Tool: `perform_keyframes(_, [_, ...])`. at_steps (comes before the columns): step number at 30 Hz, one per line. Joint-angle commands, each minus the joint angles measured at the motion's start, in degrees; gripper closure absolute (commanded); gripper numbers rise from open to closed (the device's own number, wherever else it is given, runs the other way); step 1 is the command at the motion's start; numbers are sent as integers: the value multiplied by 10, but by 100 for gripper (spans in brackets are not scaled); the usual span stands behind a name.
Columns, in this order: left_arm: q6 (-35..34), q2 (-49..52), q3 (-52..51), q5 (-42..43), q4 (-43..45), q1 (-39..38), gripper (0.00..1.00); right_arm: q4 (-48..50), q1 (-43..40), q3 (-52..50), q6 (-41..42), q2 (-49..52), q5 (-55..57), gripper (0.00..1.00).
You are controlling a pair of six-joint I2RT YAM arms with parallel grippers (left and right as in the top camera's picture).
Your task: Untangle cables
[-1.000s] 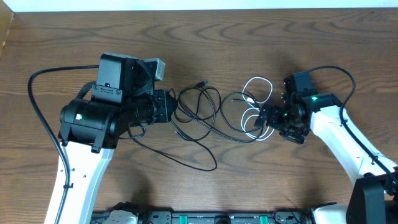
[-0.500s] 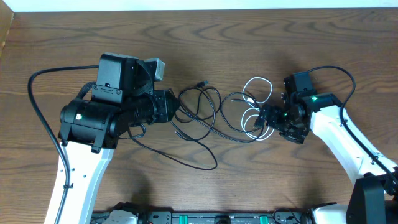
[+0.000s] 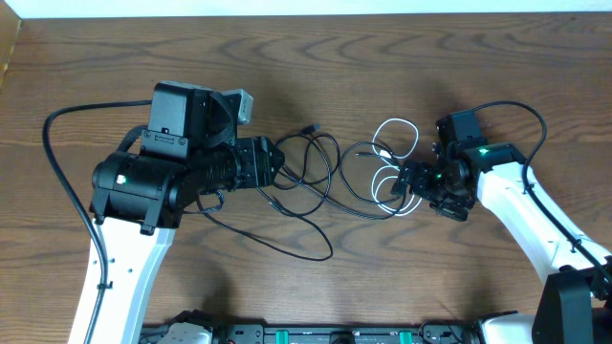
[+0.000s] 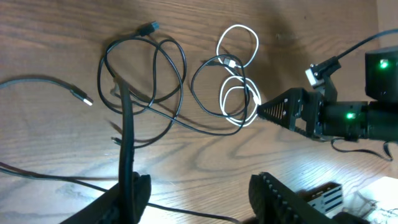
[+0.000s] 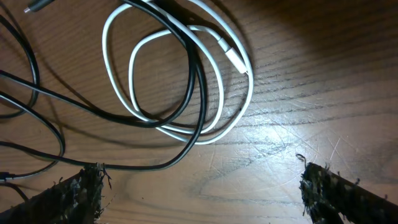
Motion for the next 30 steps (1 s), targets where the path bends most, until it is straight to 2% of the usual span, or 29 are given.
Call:
perform_keyframes(1, [5, -1, 4, -5, 0, -2, 40, -1, 3, -3, -9, 0, 7, 1])
perform_keyframes(3, [5, -1, 4, -5, 0, -2, 34, -1, 3, -3, -9, 0, 7, 1])
perform_keyframes(7, [5, -1, 4, -5, 0, -2, 33, 0, 3, -3, -9, 0, 7, 1])
perform_keyframes(8, [5, -1, 4, -5, 0, -2, 37, -1, 3, -3, -9, 0, 7, 1])
perform_keyframes(10, [5, -1, 4, -5, 0, -2, 61, -1, 3, -3, -9, 0, 7, 1])
perform_keyframes(13, [5, -1, 4, -5, 0, -2, 81, -1, 3, -3, -9, 0, 7, 1])
perform_keyframes(14, [5, -1, 4, -5, 1, -2, 92, -1, 3, -3, -9, 0, 7, 1])
perform_keyframes(19, [5, -2, 5, 7, 1, -2, 93, -1, 3, -3, -9, 0, 7, 1])
perform_keyframes(26, [6, -32, 8, 127, 66, -2, 93, 0, 3, -3, -9, 0, 7, 1])
perform_keyframes(30, [5, -71, 8, 165, 109, -2, 93, 74, 3, -3, 10, 0, 10, 1])
